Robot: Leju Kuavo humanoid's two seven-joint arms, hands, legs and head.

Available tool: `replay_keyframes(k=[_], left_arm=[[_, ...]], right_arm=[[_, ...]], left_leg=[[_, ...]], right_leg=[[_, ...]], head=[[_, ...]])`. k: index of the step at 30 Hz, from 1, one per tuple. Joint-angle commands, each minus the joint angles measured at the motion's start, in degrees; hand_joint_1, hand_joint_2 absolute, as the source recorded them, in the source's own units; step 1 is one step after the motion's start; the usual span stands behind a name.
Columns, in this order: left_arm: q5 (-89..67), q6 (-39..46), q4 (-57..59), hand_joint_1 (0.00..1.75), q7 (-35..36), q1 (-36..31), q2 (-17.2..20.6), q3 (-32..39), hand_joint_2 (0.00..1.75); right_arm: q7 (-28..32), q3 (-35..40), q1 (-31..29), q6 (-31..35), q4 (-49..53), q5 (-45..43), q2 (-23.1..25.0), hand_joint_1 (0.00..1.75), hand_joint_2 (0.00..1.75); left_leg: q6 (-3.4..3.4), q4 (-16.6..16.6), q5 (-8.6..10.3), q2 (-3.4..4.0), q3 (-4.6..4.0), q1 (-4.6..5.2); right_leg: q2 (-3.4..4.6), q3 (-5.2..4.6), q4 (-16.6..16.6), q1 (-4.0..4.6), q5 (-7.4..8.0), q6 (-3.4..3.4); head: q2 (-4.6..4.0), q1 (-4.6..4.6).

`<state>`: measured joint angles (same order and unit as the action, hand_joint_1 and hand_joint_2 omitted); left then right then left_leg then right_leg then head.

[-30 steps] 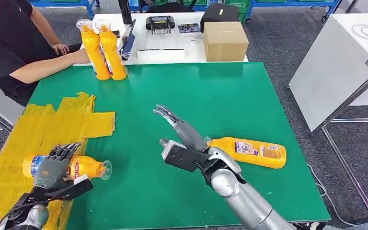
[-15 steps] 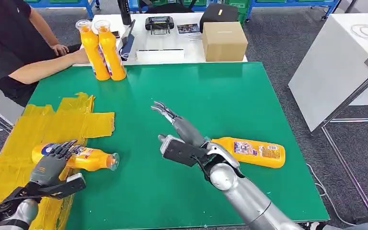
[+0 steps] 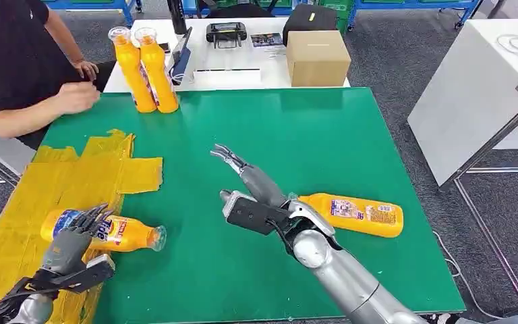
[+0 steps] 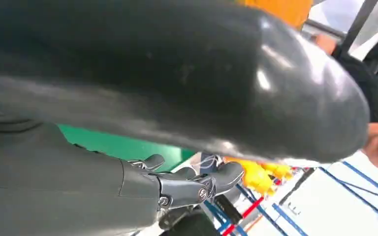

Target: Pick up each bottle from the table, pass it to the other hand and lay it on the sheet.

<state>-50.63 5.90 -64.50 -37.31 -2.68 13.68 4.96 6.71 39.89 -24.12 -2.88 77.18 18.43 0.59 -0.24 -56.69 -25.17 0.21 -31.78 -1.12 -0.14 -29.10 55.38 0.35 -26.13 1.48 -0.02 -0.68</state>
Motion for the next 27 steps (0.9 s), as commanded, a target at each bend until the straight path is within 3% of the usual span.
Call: replay_keyframes(k=[1, 2, 6, 7, 14, 19, 27], left_arm=[[23.8, -11.5, -16.9, 0.0, -2.7, 3.4, -13.6, 12.0, 1.75], [28.2, -13.7, -18.7, 0.0, -2.7, 3.4, -14.5, 13.0, 1.75], [39.8, -24.8, -23.4, 0.0, -2.3, 2.5, -19.8, 19.5, 1.75], [44.1, -28.5, -24.0, 0.0, 0.1, 2.6, -20.9, 20.4, 0.0], [44.6, -29.9, -26.8, 0.0, 0.7, 4.5, -22.7, 19.1, 0.0], [45.2, -30.2, -28.5, 0.0, 1.2, 6.2, -23.0, 17.1, 0.0], [45.4, -30.1, -28.1, 0.0, 1.2, 6.0, -22.7, 17.2, 0.0]], right_arm=[[1.6, -2.6, 6.3, 2.3, 4.9, 5.6, -3.5, 0.0, 0.0], [1.8, -3.1, 7.9, 2.5, 6.3, 6.9, -3.9, 0.0, 1.75], [1.7, -3.7, 13.2, 2.7, 11.3, 11.0, -6.9, 0.0, 1.75], [1.0, -3.9, 14.6, 3.6, 12.6, 13.4, -8.2, 0.0, 1.75], [-1.1, -7.1, 20.8, 5.5, 17.5, 20.2, -12.0, 0.0, 1.75], [-2.6, -12.2, 30.9, 4.5, 21.9, 25.9, -19.0, 0.0, 1.75], [-2.4, -12.2, 30.2, 4.0, 22.0, 25.9, -18.4, 0.0, 1.75]], left_leg=[[0.15, 0.0, 0.0, -0.22, -0.14, 0.04], [0.12, -0.1, 0.01, -0.31, -0.21, 0.03], [0.13, -0.1, -0.04, -0.32, -0.34, 0.06], [0.12, 0.0, -0.04, -0.28, -0.32, 0.08], [0.1, 0.0, -0.03, -0.17, -0.53, 0.1], [0.17, 0.0, -0.06, -0.51, -0.46, 0.13], [0.1, 0.0, -0.05, -0.07, -0.68, 0.16]], right_leg=[[-0.2, -0.05, -0.1, -0.03, -0.02, 0.1], [-0.29, -0.13, 0.0, -0.04, -0.06, 0.09], [-0.28, -0.21, -0.1, -0.05, -0.08, 0.09], [-0.25, -0.22, -0.1, -0.06, -0.07, 0.08], [-0.1, -0.47, 0.0, -0.09, -0.03, 0.06], [-0.45, -0.33, -0.2, -0.11, -0.13, 0.12], [-0.06, -0.67, 0.0, -0.14, -0.02, 0.04]], head=[[0.0, 0.02], [0.0, 0.02], [0.0, 0.0], [0.0, 0.02], [0.0, 0.02], [0.0, 0.0], [0.0, 0.0]])
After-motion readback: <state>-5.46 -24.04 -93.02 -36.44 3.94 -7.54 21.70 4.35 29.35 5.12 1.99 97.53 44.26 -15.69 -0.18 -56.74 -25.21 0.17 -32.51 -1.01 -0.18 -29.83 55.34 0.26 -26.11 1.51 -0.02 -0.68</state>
